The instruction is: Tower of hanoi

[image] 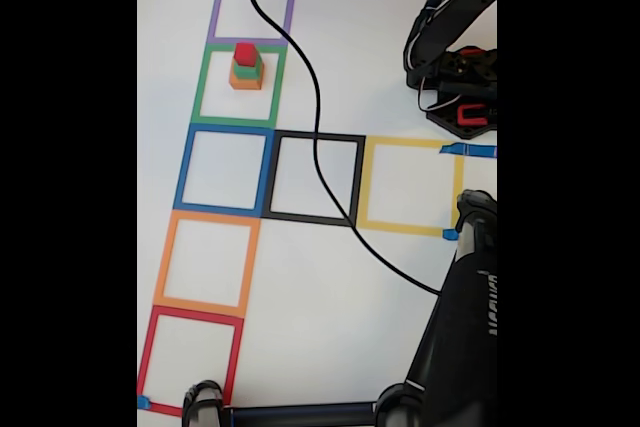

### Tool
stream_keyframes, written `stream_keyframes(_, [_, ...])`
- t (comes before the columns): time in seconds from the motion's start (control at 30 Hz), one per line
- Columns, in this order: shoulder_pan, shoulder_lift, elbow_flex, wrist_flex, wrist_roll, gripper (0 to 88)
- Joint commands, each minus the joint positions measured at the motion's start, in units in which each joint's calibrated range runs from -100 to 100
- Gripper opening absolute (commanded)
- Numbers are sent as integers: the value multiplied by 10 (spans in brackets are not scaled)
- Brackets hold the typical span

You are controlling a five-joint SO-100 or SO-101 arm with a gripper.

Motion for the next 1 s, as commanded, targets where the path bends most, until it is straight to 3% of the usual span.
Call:
stream_keyframes(0.0, [-50, -51, -114, 118, 0, 146])
stream_keyframes(0.5, [-249, -176, 34, 135, 0, 149])
stream_keyframes(0.97, [-373, -214, 356, -53, 0, 152])
